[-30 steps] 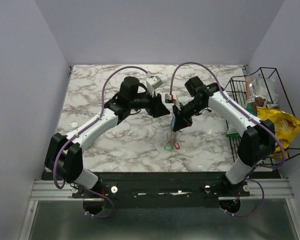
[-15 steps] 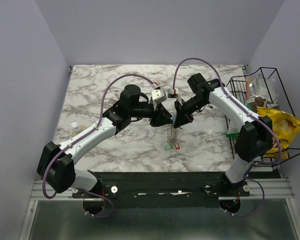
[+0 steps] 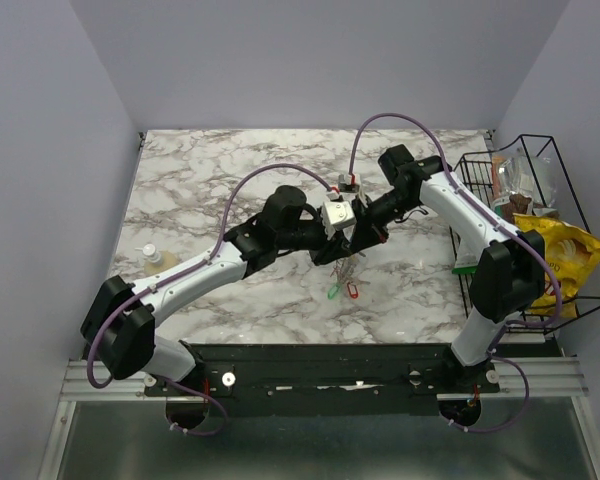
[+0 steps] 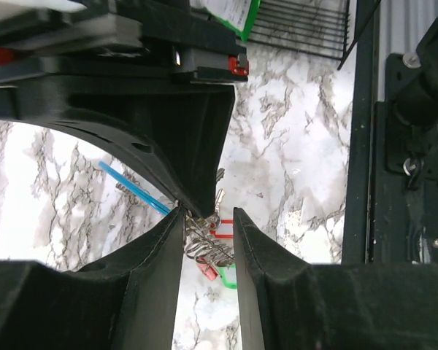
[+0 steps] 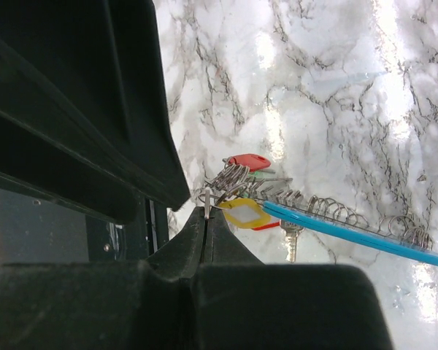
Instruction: Remove the keys from the keyring
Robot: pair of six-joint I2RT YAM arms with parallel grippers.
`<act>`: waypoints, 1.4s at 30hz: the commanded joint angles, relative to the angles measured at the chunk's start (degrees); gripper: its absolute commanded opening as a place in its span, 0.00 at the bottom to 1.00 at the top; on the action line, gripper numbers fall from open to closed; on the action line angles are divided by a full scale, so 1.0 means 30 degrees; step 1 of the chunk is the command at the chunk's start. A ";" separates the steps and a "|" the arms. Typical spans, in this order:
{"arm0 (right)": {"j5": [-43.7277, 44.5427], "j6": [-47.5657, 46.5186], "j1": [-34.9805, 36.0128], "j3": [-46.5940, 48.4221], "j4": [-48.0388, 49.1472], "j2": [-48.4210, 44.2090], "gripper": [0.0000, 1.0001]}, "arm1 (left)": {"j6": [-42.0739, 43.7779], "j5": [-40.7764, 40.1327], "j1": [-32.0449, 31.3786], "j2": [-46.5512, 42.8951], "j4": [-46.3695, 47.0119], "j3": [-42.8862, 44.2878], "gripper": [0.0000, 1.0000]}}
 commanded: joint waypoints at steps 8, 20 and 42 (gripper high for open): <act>-0.0847 0.0033 -0.0089 0.0524 -0.0555 -0.0215 0.01 | 0.1904 -0.2862 -0.0596 0.0146 -0.0020 -0.0585 0.43; -0.1170 -0.0934 -0.0441 0.0845 -0.1756 -0.0128 0.01 | 0.3195 0.2175 0.0810 0.0437 -0.0020 -0.0530 0.50; -0.1785 -0.2252 -0.0441 0.1286 -0.3660 0.0195 0.01 | 0.3869 0.3643 0.0635 0.1786 0.0039 0.0760 0.50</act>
